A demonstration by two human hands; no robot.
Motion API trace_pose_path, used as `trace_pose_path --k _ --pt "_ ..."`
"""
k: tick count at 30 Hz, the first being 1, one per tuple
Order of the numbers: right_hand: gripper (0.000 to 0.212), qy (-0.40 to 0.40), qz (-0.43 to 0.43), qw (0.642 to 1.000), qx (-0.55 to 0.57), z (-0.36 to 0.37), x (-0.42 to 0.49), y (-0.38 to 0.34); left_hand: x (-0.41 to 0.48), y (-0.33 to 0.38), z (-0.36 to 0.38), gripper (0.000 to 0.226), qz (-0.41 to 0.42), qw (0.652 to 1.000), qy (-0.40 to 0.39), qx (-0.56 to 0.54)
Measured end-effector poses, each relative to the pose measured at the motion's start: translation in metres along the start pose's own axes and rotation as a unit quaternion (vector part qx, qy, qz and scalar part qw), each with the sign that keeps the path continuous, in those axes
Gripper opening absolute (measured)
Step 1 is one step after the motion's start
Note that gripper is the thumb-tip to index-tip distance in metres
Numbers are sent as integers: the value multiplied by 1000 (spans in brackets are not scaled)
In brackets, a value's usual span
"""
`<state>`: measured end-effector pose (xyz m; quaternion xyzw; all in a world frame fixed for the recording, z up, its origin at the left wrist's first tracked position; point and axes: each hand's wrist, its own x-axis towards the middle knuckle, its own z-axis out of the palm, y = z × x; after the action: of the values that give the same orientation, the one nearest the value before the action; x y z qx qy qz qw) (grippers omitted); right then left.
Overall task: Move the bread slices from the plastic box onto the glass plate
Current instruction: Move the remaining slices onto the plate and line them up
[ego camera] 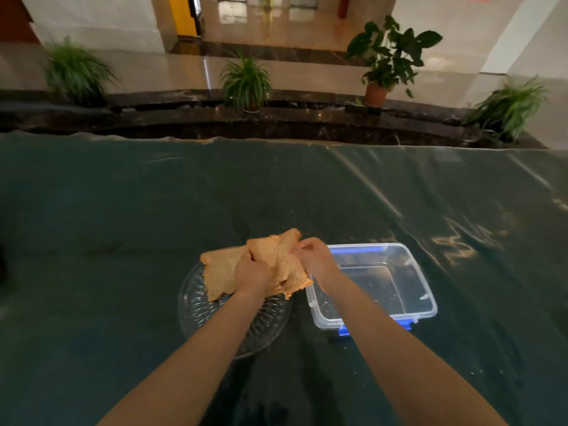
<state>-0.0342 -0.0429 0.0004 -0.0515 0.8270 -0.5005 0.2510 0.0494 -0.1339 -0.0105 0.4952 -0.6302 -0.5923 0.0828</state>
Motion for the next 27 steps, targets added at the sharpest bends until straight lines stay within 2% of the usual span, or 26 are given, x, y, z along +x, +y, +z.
trace_pose_path --k 5,8,15,18,27 --pt "29 -31 2 999 -31 61 3 -4 18 -19 -45 38 0 998 60 12" --pt "27 -38 8 998 -53 88 4 -1 29 -27 -64 43 -13 996 79 31" --pt "17 -40 24 997 -57 120 10 11 45 -43 -80 36 -5 996 78 50" --pt "9 -29 23 997 -75 124 13 15 49 -45 -80 35 -4 996 70 53" --pt "15 36 -27 997 -68 130 12 26 55 -46 -83 36 15 996 71 45"
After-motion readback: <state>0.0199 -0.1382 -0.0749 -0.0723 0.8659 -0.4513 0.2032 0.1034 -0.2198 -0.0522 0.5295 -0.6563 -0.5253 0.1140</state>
